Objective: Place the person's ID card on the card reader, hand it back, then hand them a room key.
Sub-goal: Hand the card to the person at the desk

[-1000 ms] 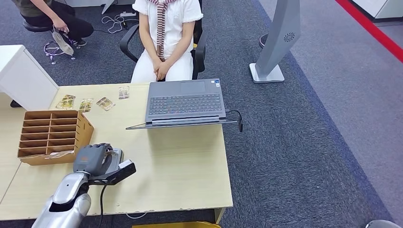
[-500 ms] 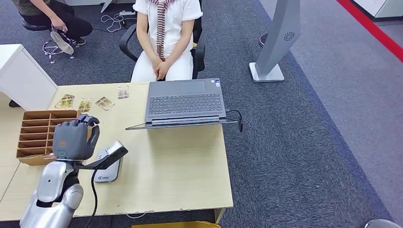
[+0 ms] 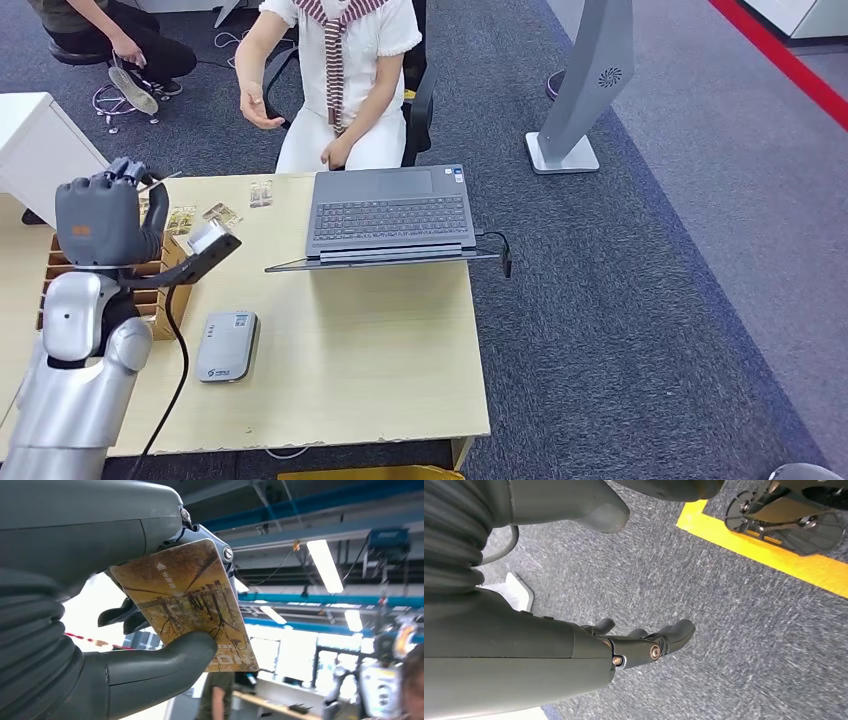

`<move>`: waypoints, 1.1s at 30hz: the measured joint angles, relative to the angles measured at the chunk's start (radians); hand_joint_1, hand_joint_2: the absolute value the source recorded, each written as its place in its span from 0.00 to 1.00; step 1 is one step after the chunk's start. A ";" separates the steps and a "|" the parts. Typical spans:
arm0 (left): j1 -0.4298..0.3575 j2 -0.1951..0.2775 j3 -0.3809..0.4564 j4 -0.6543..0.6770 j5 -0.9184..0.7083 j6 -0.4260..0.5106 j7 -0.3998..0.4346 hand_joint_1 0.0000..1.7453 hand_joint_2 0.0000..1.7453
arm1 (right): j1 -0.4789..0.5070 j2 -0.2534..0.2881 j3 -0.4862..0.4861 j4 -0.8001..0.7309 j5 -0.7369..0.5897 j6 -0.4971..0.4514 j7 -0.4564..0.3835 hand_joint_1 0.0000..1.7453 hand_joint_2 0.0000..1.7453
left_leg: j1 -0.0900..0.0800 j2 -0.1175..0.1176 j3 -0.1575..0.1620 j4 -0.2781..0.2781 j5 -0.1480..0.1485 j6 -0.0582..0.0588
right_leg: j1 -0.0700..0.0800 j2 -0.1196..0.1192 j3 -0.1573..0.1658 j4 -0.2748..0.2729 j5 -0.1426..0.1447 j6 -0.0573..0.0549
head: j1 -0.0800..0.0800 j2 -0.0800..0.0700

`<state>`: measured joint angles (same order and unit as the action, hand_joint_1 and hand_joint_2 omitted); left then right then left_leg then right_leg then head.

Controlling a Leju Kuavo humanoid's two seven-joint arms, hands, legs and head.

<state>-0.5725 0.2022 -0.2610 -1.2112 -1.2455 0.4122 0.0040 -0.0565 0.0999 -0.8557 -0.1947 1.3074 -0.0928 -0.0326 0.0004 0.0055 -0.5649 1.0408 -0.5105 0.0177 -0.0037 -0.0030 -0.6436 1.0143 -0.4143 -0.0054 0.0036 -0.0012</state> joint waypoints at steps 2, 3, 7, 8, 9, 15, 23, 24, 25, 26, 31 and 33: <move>-0.086 0.006 0.000 0.095 -0.014 -0.029 0.014 1.00 1.00 | -0.002 0.000 0.004 0.000 0.004 0.001 -0.004 0.00 1.00 | 0.000 0.000 -0.001 0.000 0.001 -0.001 | 0.000 0.000 -0.001 0.000 0.002 -0.001 | 0.000 0.000; -0.123 0.008 0.000 0.137 -0.018 -0.038 0.019 1.00 1.00 | -0.003 0.000 0.006 0.000 0.005 0.002 -0.005 0.00 1.00 | 0.000 0.001 -0.002 0.000 0.001 -0.001 | 0.000 0.000 -0.002 0.000 0.002 -0.001 | 0.000 0.000; -0.210 0.011 0.000 0.253 -0.027 -0.046 0.025 1.00 1.00 | -0.004 0.000 0.008 0.001 0.004 0.002 -0.006 0.00 1.00 | 0.000 0.001 -0.002 0.000 0.002 -0.001 | 0.000 0.001 -0.002 0.000 0.002 -0.001 | 0.000 0.000; -0.221 0.011 0.000 0.271 -0.028 -0.045 0.025 1.00 1.00 | -0.005 0.000 0.008 0.001 0.004 0.002 -0.006 0.00 1.00 | 0.000 0.001 -0.002 0.000 0.002 -0.001 | 0.000 0.001 -0.003 0.000 0.002 -0.001 | 0.000 0.000; -0.230 0.011 0.000 0.287 -0.029 -0.045 0.025 1.00 1.00 | -0.006 0.000 0.008 0.001 0.004 0.002 -0.006 0.00 1.00 | 0.000 0.001 -0.002 0.000 0.002 -0.001 | 0.000 0.001 -0.003 0.000 0.002 -0.001 | 0.000 0.000; -0.254 0.011 0.000 0.357 -0.035 -0.048 0.034 1.00 1.00 | -0.007 0.000 0.008 0.001 0.004 0.003 0.001 0.00 1.00 | 0.000 0.001 -0.004 0.000 0.002 -0.001 | 0.000 0.001 -0.005 0.000 0.002 -0.001 | 0.000 0.000; -0.263 0.010 0.000 0.425 -0.037 -0.047 0.036 1.00 1.00 | -0.007 0.001 0.008 0.002 0.004 0.003 0.013 0.00 1.00 | 0.000 0.001 -0.004 0.000 0.002 -0.001 | 0.000 0.001 -0.005 0.000 0.002 -0.001 | 0.000 0.000; -0.263 0.010 0.000 0.428 -0.037 -0.047 0.036 1.00 1.00 | -0.008 0.001 0.008 0.002 0.004 0.003 0.013 0.00 1.00 | 0.000 0.001 -0.004 0.000 0.002 -0.001 | 0.000 0.001 -0.005 0.000 0.002 -0.001 | 0.000 0.000; -0.263 0.010 0.000 0.431 -0.037 -0.047 0.036 1.00 1.00 | -0.008 0.001 0.008 0.002 0.004 0.003 0.013 0.00 1.00 | 0.000 0.001 -0.004 0.000 0.002 -0.001 | 0.000 0.001 -0.005 0.000 0.002 -0.001 | 0.000 0.000; -0.263 0.010 0.000 0.434 -0.037 -0.047 0.036 1.00 1.00 | -0.008 0.002 0.008 0.002 0.004 0.003 0.013 0.00 1.00 | 0.000 0.001 -0.004 0.000 0.002 -0.001 | 0.000 0.001 -0.005 0.000 0.002 -0.001 | 0.000 0.000; -0.269 0.010 0.000 0.446 -0.037 -0.047 0.036 1.00 1.00 | -0.008 0.002 0.008 0.003 0.004 0.003 0.013 0.00 1.00 | 0.000 0.001 -0.004 0.000 0.002 -0.001 | 0.000 0.001 -0.005 0.000 0.002 -0.001 | 0.000 0.000; -0.271 0.010 0.000 0.451 -0.037 -0.047 0.036 1.00 1.00 | -0.008 0.002 0.008 0.003 0.004 0.003 0.013 0.00 1.00 | 0.000 0.001 -0.004 0.000 0.002 -0.001 | 0.000 0.001 -0.005 0.000 0.002 -0.001 | 0.000 0.000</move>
<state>-0.8439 0.2121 -0.2613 -0.7606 -1.2822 0.3655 0.0401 -0.0645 0.1015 -0.8476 -0.1914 1.3111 -0.0896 -0.0198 0.0005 0.0061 -0.5689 1.0408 -0.5089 0.0165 -0.0037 -0.0017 -0.6486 1.0145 -0.4124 -0.0064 0.0036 -0.0013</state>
